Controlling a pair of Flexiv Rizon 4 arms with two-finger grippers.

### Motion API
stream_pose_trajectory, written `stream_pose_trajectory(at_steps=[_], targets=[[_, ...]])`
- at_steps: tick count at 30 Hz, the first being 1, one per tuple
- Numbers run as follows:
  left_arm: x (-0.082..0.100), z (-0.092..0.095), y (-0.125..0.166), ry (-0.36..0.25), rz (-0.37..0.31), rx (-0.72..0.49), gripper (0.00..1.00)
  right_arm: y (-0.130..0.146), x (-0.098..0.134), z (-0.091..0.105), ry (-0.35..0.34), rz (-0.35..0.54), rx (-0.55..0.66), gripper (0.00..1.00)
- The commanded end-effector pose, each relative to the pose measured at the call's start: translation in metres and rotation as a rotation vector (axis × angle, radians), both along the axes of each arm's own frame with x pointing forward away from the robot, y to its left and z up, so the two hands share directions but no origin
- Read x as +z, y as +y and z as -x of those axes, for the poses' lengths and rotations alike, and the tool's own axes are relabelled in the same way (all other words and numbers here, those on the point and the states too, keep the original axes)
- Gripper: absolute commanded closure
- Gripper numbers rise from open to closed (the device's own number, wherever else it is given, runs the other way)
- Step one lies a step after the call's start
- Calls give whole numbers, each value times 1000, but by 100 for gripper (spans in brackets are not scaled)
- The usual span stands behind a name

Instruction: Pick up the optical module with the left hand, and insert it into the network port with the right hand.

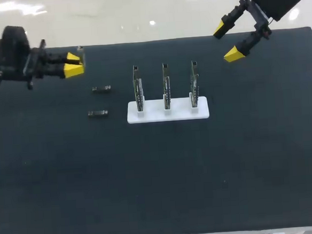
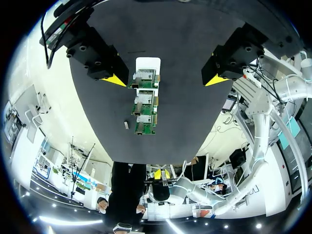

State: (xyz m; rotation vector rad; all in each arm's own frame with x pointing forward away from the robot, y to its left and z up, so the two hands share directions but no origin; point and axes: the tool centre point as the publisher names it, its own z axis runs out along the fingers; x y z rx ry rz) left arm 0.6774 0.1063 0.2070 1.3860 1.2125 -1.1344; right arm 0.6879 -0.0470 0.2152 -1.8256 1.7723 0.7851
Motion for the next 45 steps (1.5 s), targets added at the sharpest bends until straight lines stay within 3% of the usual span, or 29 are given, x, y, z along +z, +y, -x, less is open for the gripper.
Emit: stream_pose_trajectory(at_steps=[1,14,24,45], targets=[[-7,-9,-23,6,27,5,100,0,0,-1,0,-1,1,0],[-11,-23,-84,6,65,27,100,0,0,-1,0,-1,1,0],[-13,-21,-115,-4,74,-5,100,0,0,-1,0,-1,1,0],[-7,-17,-121,8,86,0,100,0,0,-1,0,-1,1,0]])
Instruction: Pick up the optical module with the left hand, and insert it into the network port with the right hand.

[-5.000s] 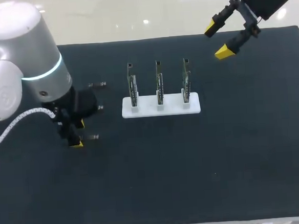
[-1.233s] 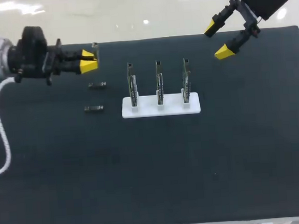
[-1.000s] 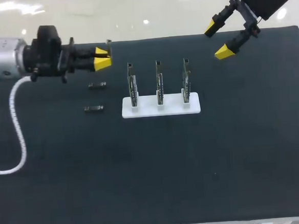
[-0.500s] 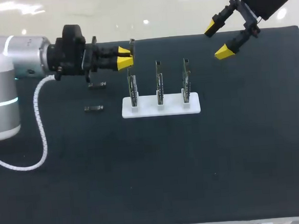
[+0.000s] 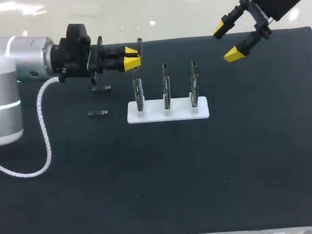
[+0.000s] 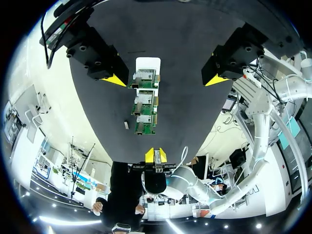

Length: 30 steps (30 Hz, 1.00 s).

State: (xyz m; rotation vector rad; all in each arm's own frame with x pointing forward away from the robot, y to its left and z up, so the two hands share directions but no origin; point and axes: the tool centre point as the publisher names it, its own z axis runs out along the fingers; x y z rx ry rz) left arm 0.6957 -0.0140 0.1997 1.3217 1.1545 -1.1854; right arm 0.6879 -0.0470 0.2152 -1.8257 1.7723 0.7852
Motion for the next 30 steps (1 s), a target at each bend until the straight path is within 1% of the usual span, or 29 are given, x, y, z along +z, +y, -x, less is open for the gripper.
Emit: stream_pose_trajectory(at_steps=[1,16,17,18,19,20,21,22,23,24,25,27,29,30], targets=[[0,2,0,-2,1,6,100,0,0,-1,0,-1,1,0],[0,2,0,-2,1,6,100,0,0,-1,0,-1,1,0],[0,2,0,-2,1,6,100,3,2,-1,13,-6,-7,0],[0,2,0,-2,1,6,100,6,5,-1,44,-16,-31,0],[0,2,0,-2,1,6,100,9,9,-3,60,1,-11,0],[0,2,0,-2,1,6,100,13,13,-6,91,-74,2,0],[0,2,0,-2,1,6,100,17,15,-8,65,-88,9,0],[0,2,0,-2,1,6,100,23,18,-9,42,-53,47,0],[0,2,0,-2,1,6,100,29,20,-9,46,-49,60,0],[0,2,0,-2,1,6,100,33,20,-6,59,-38,61,0],[0,2,0,-2,1,6,100,38,21,-5,97,-29,54,0],[0,2,0,-2,1,6,100,48,23,-3,34,-9,39,0],[0,2,0,-2,1,6,100,58,27,-2,35,11,40,0],[0,2,0,-2,1,6,100,63,29,-2,8,14,32,0]])
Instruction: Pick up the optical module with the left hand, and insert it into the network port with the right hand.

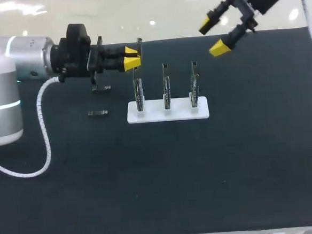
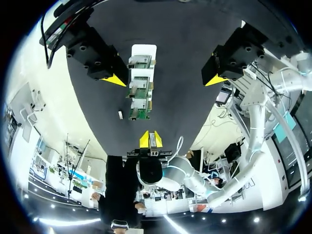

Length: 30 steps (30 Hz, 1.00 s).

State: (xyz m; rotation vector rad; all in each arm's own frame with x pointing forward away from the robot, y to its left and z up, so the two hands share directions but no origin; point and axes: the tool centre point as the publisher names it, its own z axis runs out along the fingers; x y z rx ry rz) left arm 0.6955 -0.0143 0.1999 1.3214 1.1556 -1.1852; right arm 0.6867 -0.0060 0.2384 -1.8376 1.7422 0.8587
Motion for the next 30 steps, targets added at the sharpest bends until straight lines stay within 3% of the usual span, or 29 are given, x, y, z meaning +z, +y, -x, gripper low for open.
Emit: stream_pose_trajectory(at_steps=[1,9,19,21,26,30], targets=[[0,1,0,-3,1,5,100,27,7,-3,-20,43,-8,0],[0,1,0,-3,1,5,100,57,17,6,-47,52,-130,0],[0,1,0,-3,1,5,100,80,17,16,-71,15,-195,0],[0,1,0,-3,1,5,100,84,16,16,-89,0,-215,0],[0,1,0,-3,1,5,100,93,18,14,-58,-2,-252,0],[0,1,0,-3,1,5,100,101,21,10,-90,17,-240,0]])
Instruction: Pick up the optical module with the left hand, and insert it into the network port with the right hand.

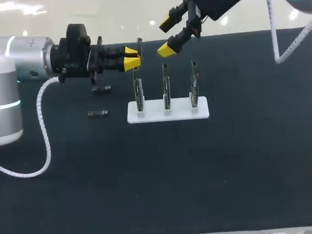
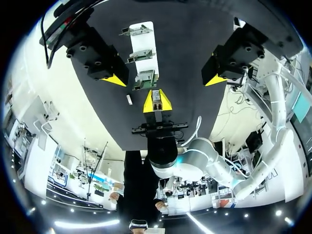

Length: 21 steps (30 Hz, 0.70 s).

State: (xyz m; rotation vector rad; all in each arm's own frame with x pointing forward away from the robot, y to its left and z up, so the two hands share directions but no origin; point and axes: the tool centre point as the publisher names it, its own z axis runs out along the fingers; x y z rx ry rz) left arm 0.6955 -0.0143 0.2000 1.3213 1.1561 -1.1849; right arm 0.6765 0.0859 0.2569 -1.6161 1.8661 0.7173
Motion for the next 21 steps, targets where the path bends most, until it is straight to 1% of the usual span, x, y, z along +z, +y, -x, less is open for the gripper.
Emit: stream_pose_trajectory(at_steps=[1,2,6,11,21], targets=[[0,1,0,-3,1,5,100,10,2,-2,-33,21,-21,0],[0,1,0,-3,1,5,100,12,2,-3,-29,22,-12,0],[0,1,0,-3,1,5,100,21,0,-11,-50,28,42,0],[0,1,0,-3,1,5,100,30,-1,-19,-41,33,97,0],[0,1,0,-3,1,5,100,43,-3,-23,-56,34,108,0]])
